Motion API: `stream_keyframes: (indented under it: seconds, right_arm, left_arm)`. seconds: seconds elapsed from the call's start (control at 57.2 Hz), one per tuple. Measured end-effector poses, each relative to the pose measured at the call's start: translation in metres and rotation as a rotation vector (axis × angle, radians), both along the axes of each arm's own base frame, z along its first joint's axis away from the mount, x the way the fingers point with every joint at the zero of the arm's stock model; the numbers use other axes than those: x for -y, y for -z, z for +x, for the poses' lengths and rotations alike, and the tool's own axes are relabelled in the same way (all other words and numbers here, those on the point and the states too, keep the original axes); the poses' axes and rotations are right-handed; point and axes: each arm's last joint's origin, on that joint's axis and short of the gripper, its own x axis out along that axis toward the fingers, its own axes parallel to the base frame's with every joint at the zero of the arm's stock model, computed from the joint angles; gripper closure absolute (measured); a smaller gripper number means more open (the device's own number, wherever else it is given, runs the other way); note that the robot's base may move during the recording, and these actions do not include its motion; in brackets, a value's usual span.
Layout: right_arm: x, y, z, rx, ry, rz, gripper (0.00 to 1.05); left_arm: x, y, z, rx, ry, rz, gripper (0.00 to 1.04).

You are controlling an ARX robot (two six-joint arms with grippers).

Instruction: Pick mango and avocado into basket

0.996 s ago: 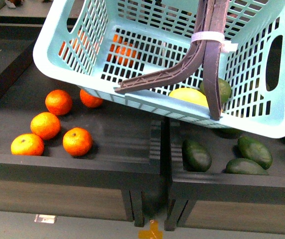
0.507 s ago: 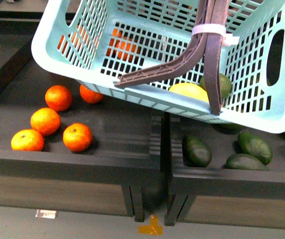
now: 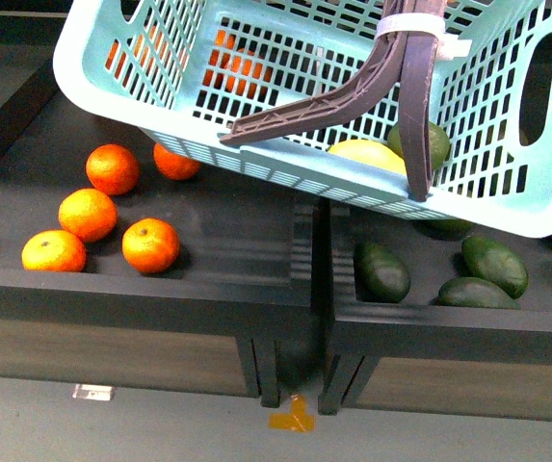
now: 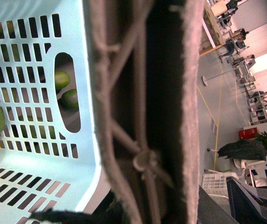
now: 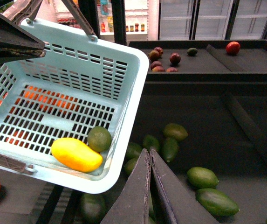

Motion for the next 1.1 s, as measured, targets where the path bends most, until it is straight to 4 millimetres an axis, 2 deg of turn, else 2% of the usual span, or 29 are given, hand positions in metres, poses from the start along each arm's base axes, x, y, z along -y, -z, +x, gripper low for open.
stream_keyframes:
  seconds: [0.087, 0.175, 0.314, 0.594, 1.1]
  right_arm:
    - [0.0000, -0.0001, -0.0001, 0.001, 0.000, -0.001, 1.02]
    - [0.0000, -0.0001, -0.0001, 0.001, 0.000, -0.001, 0.79]
    - [0.0000, -0.0001, -0.0001, 0.001, 0.000, -0.001, 0.51]
    - [0.0001, 0.0001, -0.0001, -0.001, 0.004, 0.000, 0.07]
    - [0.0000, 0.0000, -0.0003, 0.001, 0.000, -0.001, 0.09]
  left_arm:
    - [0.0000, 0.0000, 0.0000, 0.000, 0.000, 0.000, 0.94]
    - [-0.0002, 0.0000, 0.0001, 0.000, 0.000, 0.000, 0.94]
    - [-0.0002, 0.0000, 0.0001, 0.000, -0.001, 0.000, 0.94]
    - [0.0051, 0.0000, -0.0031, 0.005, 0.015, 0.000, 0.94]
    - [0.0000, 0.0004, 0.0002, 0.000, -0.005, 0.003, 0.94]
